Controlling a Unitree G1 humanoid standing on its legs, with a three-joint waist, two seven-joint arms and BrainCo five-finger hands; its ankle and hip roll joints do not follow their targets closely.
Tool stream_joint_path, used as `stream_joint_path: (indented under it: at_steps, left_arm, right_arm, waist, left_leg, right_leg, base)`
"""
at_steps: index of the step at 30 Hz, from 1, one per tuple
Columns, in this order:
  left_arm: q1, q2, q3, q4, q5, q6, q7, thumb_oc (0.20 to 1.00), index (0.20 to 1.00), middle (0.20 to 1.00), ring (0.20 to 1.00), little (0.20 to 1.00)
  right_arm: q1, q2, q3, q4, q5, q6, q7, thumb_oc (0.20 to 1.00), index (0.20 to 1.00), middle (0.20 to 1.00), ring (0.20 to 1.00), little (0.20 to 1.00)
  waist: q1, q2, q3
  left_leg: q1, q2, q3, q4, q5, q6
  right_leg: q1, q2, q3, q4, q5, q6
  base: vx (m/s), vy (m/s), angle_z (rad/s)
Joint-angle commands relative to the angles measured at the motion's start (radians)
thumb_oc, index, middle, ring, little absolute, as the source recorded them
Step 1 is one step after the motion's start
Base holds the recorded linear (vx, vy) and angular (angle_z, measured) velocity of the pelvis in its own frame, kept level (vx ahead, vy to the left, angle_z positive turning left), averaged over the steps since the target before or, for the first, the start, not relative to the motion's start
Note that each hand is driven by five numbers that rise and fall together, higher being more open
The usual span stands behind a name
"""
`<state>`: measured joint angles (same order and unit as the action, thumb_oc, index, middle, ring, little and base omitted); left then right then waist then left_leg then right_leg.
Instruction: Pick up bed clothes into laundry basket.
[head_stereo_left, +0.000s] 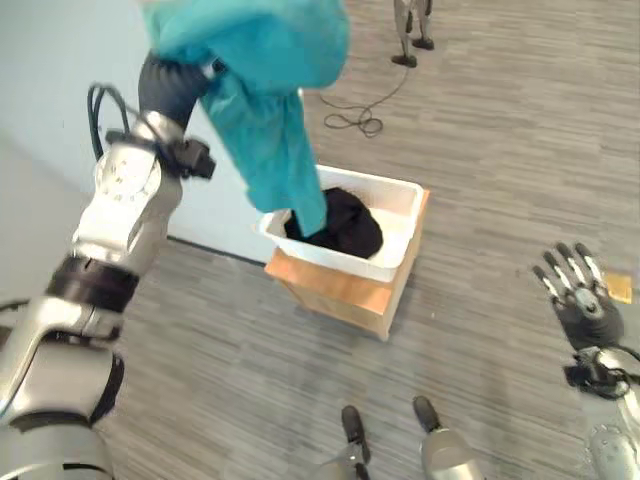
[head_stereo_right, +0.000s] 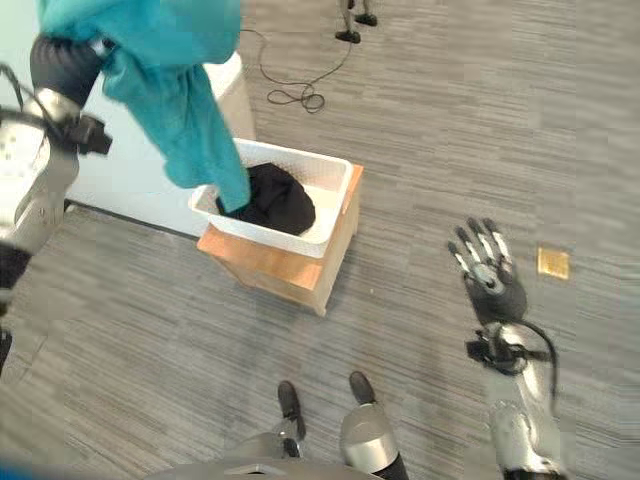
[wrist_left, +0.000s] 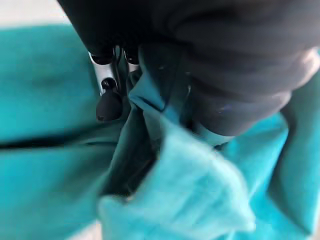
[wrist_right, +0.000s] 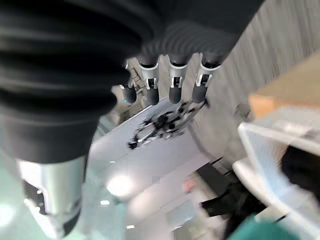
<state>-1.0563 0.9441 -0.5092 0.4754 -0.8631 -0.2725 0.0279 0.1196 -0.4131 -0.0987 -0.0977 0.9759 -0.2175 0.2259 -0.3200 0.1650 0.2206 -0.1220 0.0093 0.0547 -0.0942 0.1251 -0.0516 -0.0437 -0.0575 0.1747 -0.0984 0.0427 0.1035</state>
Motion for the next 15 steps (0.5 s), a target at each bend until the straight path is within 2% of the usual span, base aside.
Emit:
stream_joint_path:
  at_steps: [1, 3, 4, 7, 10, 15]
  left_arm:
    - [-0.189, 0.028, 0.038, 0.145, -0.043, -0.043, 0.015, 0.2, 0.2, 0.2, 0.2, 0.2]
    - [-0.219, 0.024, 0.028, 0.196, -0.039, -0.037, 0.009, 0.2, 0.2, 0.2, 0.2, 0.2]
    - [-0.256, 0.009, 0.025, 0.267, -0.028, -0.023, 0.013, 0.2, 0.2, 0.2, 0.2, 0.2]
    - [-0.288, 0.008, 0.017, 0.308, -0.014, -0.018, 0.01, 0.2, 0.2, 0.2, 0.2, 0.2]
    - [-0.275, 0.007, 0.052, 0.359, 0.011, -0.008, 0.016, 0.2, 0.2, 0.2, 0.2, 0.2]
    - [-0.245, -0.001, 0.087, 0.382, 0.02, -0.01, 0.019, 0.2, 0.2, 0.2, 0.2, 0.2]
  right_arm:
    - [-0.046, -0.046, -0.002, -0.042, 0.052, -0.053, -0.008, 1.0, 1.0, 1.0, 1.0, 1.0]
    - [-0.05, -0.046, 0.008, -0.039, 0.059, -0.048, -0.004, 1.0, 1.0, 1.0, 1.0, 1.0]
    - [-0.066, -0.043, 0.022, -0.032, 0.061, -0.044, -0.008, 1.0, 1.0, 1.0, 1.0, 1.0]
    - [-0.076, -0.048, 0.024, -0.022, 0.056, -0.041, -0.015, 1.0, 1.0, 1.0, 1.0, 1.0]
    - [-0.075, -0.043, 0.003, -0.013, 0.062, -0.048, -0.026, 1.0, 1.0, 1.0, 1.0, 1.0]
    - [-0.089, -0.04, -0.007, -0.003, 0.07, -0.069, -0.038, 1.0, 1.0, 1.0, 1.0, 1.0]
  waist:
    - [0.01, -0.001, -0.012]
    - [0.004, 0.008, -0.005]
    - [-0.009, 0.023, 0.006]
    - [-0.018, 0.036, 0.018]
    - [-0.034, 0.054, 0.045]
    - [-0.045, 0.056, 0.072]
  left_leg:
    - [0.088, -0.008, 0.022, 0.007, -0.109, -0.015]
    - [0.087, -0.01, 0.028, 0.007, -0.109, -0.016]
    - [0.084, -0.012, 0.036, 0.007, -0.108, -0.017]
    - [0.082, -0.013, 0.045, 0.007, -0.109, -0.017]
    - [0.076, -0.015, 0.062, 0.007, -0.109, -0.019]
    - [0.059, -0.01, 0.074, 0.007, -0.106, -0.022]
  right_leg:
    - [-0.094, -0.045, 0.01, 0.027, 0.026, 0.056]
    - [-0.098, -0.046, 0.016, 0.027, 0.028, 0.056]
    - [-0.104, -0.047, 0.024, 0.026, 0.032, 0.055]
    - [-0.112, -0.046, 0.029, 0.026, 0.035, 0.056]
    - [-0.126, -0.047, 0.041, 0.026, 0.038, 0.057]
    - [-0.149, -0.04, 0.051, 0.025, 0.043, 0.056]
  base:
    - [-0.01, 0.034, -0.14]
    - [0.01, 0.01, -0.17]
    - [0.01, 0.007, -0.17]
    - [0.01, 0.0, -0.19]
    - [0.01, -0.011, -0.15]
    - [0.0, -0.026, -0.12]
